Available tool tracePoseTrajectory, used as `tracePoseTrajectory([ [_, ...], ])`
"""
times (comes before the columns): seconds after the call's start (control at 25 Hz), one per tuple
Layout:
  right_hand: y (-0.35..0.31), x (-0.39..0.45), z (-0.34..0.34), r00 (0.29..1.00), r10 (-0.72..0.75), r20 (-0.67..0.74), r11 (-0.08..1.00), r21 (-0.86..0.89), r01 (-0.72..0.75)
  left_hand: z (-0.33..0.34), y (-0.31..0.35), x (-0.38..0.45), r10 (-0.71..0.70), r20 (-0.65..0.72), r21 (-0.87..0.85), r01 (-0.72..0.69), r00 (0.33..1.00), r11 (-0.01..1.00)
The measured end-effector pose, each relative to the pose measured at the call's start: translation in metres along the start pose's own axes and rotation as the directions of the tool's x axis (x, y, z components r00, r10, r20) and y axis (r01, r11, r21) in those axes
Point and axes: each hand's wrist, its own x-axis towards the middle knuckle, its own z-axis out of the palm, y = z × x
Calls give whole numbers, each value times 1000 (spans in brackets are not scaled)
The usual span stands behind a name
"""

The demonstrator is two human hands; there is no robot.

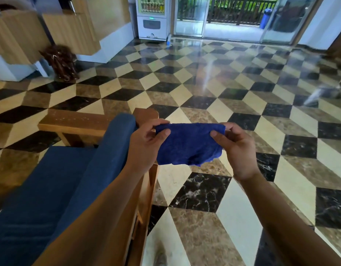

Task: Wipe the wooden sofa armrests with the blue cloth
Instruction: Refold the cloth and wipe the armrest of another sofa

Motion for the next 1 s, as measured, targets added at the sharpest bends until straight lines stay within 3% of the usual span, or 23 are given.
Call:
tracePoseTrajectory([
  [0.28, 15, 109, 19, 1000, -9, -17, 1000, 4, 9, 16, -46, 109, 14, 39, 17, -15, 999, 1000],
  [0.6, 50, 251, -5, 1000, -12, -13, 1000, 17, 13, 74, -103, 232, 37, 61, 110, -44, 997, 993],
  [1.0, 78, 441, -41, 997, 5, 76, 997, -79, 1, 153, -154, 378, 104, -38, 227, -93, 994, 970],
])
